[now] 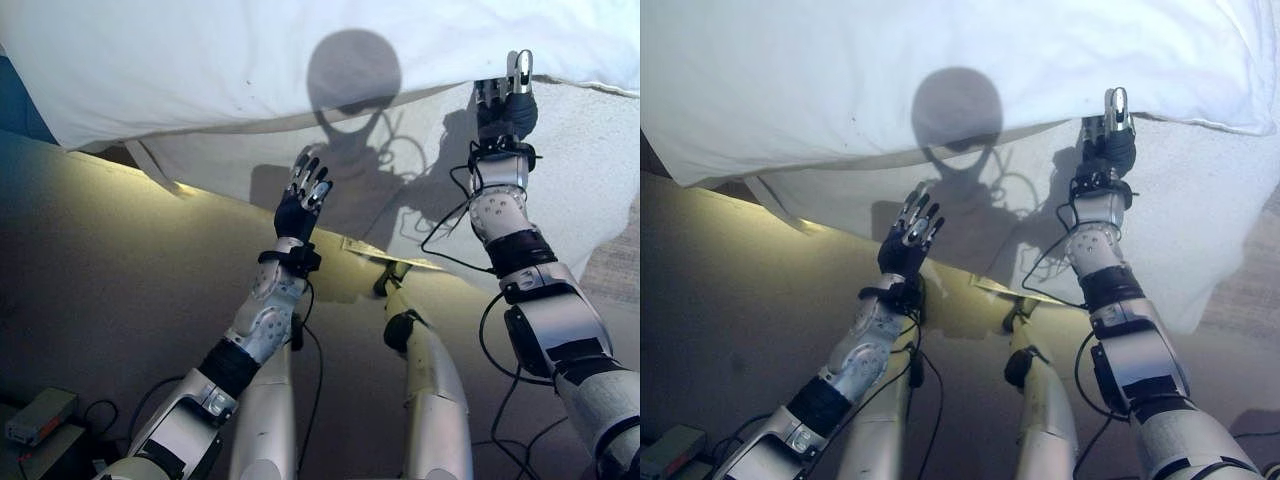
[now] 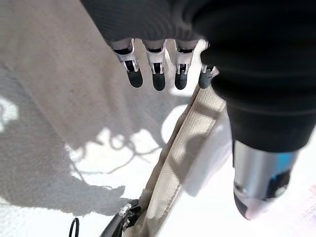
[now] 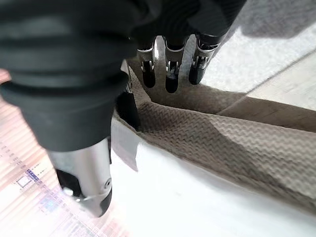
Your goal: Make the bed
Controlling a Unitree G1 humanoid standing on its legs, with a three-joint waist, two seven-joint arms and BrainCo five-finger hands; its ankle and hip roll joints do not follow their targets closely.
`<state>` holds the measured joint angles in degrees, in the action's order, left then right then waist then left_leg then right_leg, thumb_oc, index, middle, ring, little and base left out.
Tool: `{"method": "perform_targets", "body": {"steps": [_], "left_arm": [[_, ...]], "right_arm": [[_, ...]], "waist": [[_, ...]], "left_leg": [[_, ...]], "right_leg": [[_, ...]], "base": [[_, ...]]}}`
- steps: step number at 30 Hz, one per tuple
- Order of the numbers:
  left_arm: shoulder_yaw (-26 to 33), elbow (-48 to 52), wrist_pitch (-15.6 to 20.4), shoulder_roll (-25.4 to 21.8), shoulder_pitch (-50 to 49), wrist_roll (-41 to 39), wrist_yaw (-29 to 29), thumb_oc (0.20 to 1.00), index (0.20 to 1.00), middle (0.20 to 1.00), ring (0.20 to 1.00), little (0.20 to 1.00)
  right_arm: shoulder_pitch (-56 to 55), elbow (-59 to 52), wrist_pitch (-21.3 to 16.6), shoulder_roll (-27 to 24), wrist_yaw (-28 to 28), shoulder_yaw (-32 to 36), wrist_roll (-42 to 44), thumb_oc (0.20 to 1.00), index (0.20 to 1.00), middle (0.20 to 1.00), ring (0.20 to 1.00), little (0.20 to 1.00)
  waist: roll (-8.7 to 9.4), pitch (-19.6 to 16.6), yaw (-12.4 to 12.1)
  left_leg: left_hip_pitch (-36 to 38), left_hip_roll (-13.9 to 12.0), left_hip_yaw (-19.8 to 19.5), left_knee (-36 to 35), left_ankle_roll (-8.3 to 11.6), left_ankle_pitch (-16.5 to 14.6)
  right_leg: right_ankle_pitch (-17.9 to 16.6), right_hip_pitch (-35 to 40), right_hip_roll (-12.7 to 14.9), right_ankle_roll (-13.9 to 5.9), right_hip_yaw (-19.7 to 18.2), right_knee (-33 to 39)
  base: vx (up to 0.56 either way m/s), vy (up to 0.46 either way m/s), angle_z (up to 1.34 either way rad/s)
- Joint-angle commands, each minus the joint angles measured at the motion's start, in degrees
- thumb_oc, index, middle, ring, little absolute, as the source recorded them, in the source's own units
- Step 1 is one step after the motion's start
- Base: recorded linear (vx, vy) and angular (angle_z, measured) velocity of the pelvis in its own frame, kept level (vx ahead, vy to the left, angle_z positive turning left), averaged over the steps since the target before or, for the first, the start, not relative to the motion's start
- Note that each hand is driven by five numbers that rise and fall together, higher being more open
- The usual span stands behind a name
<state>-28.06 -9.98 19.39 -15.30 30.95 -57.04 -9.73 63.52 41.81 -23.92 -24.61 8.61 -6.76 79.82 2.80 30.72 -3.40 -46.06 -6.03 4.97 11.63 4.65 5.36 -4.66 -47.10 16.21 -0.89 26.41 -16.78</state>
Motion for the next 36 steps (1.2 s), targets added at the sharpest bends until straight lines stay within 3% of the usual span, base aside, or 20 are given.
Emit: {"method": "perform_targets", "body": {"steps": [1,12,16,36], "left_arm": [[-0.22,7.56,1.19,-1.58,-2.63,2.19,1.43,1.0,1.0,1.0,1.0,1.0],[-0.52,7.93,1.28,-2.18,-3.61,1.86,1.91,1.0,1.0,1.0,1.0,1.0],[-1.2,8.06,1.19,-2.48,-3.41,1.54,1.89,1.0,1.0,1.0,1.0,1.0],[-2.34,10.62,0.53,-4.16,-6.29,0.75,3.8,1.0,1.0,1.0,1.0,1.0]], "right_arm": [[4.36,-0.74,-3.15,-5.76,0.61,0.98,-2.76,1.0,1.0,1.0,1.0,1.0],[6.11,3.2,-2.66,-7.27,0.61,1.28,-2.37,1.0,1.0,1.0,1.0,1.0],[9.46,9.23,0.74,-7.59,2.48,-1.31,-4.25,1.0,1.0,1.0,1.0,1.0],[17.23,13.98,1.23,-9.32,1.79,-3.7,-2.61,1.0,1.0,1.0,1.0,1.0]], "waist": [[-0.11,-0.92,-0.11],[-0.08,-0.92,-0.2],[-0.18,-0.92,-0.5],[-1.18,-0.92,-1.67]], "left_leg": [[1.86,-0.23,2.47,1.9,0.77,-5.43],[1.66,-0.57,2.79,2.05,0.73,-5.6],[1.19,-0.6,3.03,1.87,0.75,-5.52],[-1.67,-1.32,1.04,3.36,0.8,-5.8]], "right_leg": [[0.36,-0.27,2.47,-11.29,-1.3,-3.59],[0.27,-0.6,2.04,-11.34,-1.26,-3.64],[0.13,-1.39,1.95,-11.33,-1.49,-3.64],[3.13,-5.06,1.72,-11.14,-1.13,-8.76]], "base": [[0.0,0.0,0.0],[0.0,-0.002,-0.01],[0.0,0.0,-0.05],[0.02,-0.019,0.0]]}}
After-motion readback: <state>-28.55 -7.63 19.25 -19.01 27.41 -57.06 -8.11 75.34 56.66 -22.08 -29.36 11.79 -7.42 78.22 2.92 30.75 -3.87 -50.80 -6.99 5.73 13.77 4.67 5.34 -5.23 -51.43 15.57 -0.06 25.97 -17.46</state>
